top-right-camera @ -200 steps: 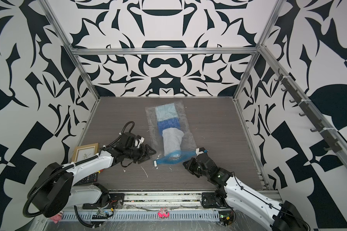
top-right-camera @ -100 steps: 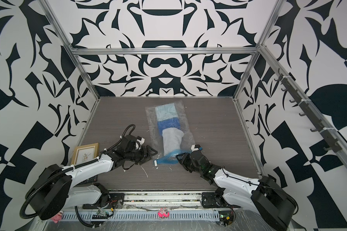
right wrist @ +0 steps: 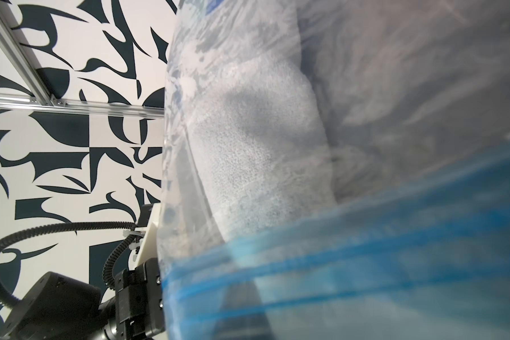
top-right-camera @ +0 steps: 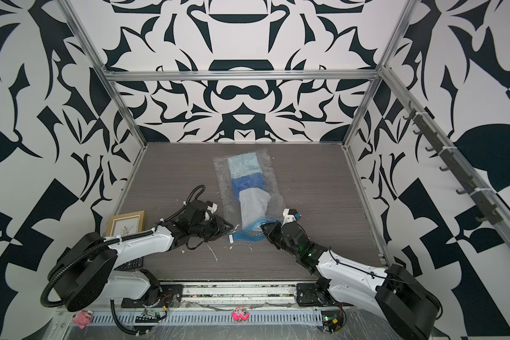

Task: Place the folded towel into the vacuum bag
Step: Adjust the towel in the vacuum bag.

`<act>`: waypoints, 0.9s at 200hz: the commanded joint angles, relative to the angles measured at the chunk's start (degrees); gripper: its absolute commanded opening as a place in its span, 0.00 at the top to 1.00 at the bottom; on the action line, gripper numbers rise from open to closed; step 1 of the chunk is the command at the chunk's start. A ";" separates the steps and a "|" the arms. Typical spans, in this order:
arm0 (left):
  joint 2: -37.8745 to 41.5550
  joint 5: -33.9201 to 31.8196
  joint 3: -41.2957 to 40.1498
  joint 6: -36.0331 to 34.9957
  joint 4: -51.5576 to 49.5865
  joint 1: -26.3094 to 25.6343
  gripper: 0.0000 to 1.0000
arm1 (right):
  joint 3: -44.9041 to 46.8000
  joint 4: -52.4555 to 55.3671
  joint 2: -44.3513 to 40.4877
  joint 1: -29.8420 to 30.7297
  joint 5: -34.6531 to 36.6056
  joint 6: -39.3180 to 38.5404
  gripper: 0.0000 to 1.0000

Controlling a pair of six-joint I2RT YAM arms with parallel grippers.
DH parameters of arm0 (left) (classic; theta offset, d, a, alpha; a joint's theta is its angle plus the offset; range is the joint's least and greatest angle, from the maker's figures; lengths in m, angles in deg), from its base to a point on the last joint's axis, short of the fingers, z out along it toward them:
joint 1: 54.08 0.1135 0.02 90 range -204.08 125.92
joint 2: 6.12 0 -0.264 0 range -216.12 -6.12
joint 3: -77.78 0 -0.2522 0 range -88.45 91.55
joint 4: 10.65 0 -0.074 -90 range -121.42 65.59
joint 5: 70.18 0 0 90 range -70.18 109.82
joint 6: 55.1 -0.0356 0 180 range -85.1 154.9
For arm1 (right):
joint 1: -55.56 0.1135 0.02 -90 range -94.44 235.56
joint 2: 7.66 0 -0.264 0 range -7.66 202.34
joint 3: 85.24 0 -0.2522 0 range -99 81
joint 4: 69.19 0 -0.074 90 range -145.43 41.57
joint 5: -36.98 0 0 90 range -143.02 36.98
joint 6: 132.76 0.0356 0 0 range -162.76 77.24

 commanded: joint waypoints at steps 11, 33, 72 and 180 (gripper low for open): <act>0.83 -1.93 0.98 1.05 0.60 -1.40 0.83 | 0.41 -4.07 -1.04 0.33 3.17 -0.70 0.91; 0.40 -2.12 1.15 1.20 0.55 -1.87 0.94 | 0.26 -0.66 -2.41 0.31 1.72 -0.78 0.81; -0.14 -2.60 1.89 1.25 0.55 -2.31 1.00 | 1.71 7.68 -8.42 1.30 0.41 -0.93 0.73; -3.19 -2.83 6.01 1.56 0.15 -4.25 1.00 | 2.72 1.12 -2.81 5.07 2.11 -0.42 0.86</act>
